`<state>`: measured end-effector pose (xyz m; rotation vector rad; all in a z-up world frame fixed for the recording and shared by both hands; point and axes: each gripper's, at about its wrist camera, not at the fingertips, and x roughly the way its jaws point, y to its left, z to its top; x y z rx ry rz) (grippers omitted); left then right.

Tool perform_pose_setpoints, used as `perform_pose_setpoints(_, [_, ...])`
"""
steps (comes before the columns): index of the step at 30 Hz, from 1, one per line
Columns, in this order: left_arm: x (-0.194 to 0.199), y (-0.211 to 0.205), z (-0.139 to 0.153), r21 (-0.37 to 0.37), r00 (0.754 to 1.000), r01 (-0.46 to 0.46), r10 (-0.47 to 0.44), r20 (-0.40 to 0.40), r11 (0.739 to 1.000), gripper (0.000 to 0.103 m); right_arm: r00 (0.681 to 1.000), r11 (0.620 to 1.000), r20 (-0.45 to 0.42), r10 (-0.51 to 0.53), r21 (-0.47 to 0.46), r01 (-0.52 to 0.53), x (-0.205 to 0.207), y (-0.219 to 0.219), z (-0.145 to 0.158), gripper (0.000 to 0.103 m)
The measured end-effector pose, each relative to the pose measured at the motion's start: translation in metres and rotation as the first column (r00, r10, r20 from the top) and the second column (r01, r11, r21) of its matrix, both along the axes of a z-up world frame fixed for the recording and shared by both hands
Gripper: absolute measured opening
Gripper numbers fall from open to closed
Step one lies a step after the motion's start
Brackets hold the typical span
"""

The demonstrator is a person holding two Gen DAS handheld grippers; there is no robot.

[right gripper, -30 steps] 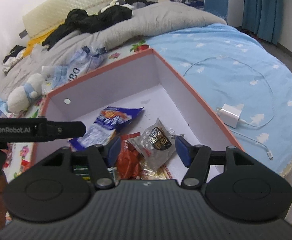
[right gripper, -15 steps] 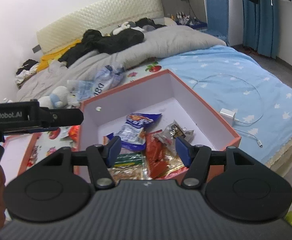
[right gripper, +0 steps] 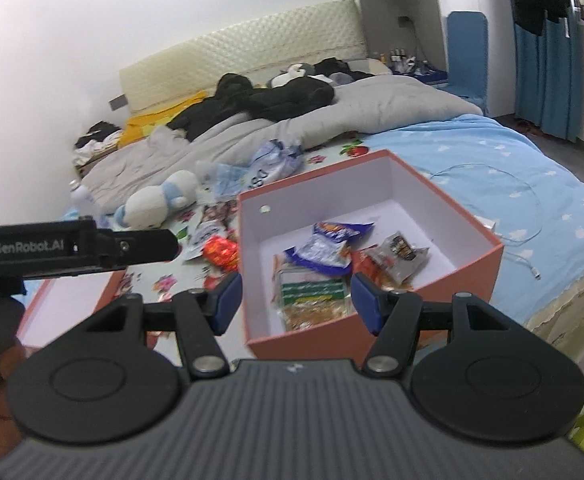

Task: Organize snacks
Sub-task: 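Withdraw both open grippers from the pink box toward the remaining snacks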

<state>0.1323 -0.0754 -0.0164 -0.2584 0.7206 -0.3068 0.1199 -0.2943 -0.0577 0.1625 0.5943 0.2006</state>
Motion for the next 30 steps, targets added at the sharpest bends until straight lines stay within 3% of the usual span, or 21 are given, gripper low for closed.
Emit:
perform_pose_setpoints(5, [-0.027, 0.022, -0.003, 0.025, 0.999, -0.043, 0.042, 0.015, 0.999, 0.085, 0.997, 0.998, 0.057, 0.060, -0.034, -0.058, -0.015, 0.018, 0.000, 0.062])
perform_pose_setpoints(8, [-0.039, 0.035, -0.007, 0.037, 0.996, -0.084, 0.083, 0.022, 0.996, 0.093, 0.995, 0.997, 0.067, 0.075, -0.036, -0.073, -0.020, 0.028, 0.000, 0.062])
perform_pose_setpoints(13, [-0.054, 0.063, -0.019, 0.027, 0.986, -0.165, 0.166, -0.010, 0.986, 0.099, 0.990, 0.991, 0.054, 0.128, -0.037, -0.126, -0.024, 0.046, -0.002, 0.062])
perform_pose_setpoints(17, [-0.064, 0.081, -0.027, 0.060, 0.972, -0.232, 0.233, -0.022, 0.971, 0.103, 0.983, 0.983, 0.041, 0.178, -0.055, -0.175, -0.026, 0.061, -0.005, 0.062])
perform_pose_setpoints(23, [-0.066, 0.102, -0.038, 0.063, 0.955, -0.293, 0.296, -0.034, 0.954, 0.103, 0.975, 0.973, 0.011, 0.224, -0.065, -0.223, -0.024, 0.078, -0.010, 0.062])
perform_pose_setpoints(30, [-0.052, 0.114, -0.052, 0.061, 0.952, -0.296, 0.299, -0.057, 0.953, 0.103, 0.964, 0.962, -0.028, 0.264, -0.072, -0.265, -0.018, 0.094, -0.022, 0.062])
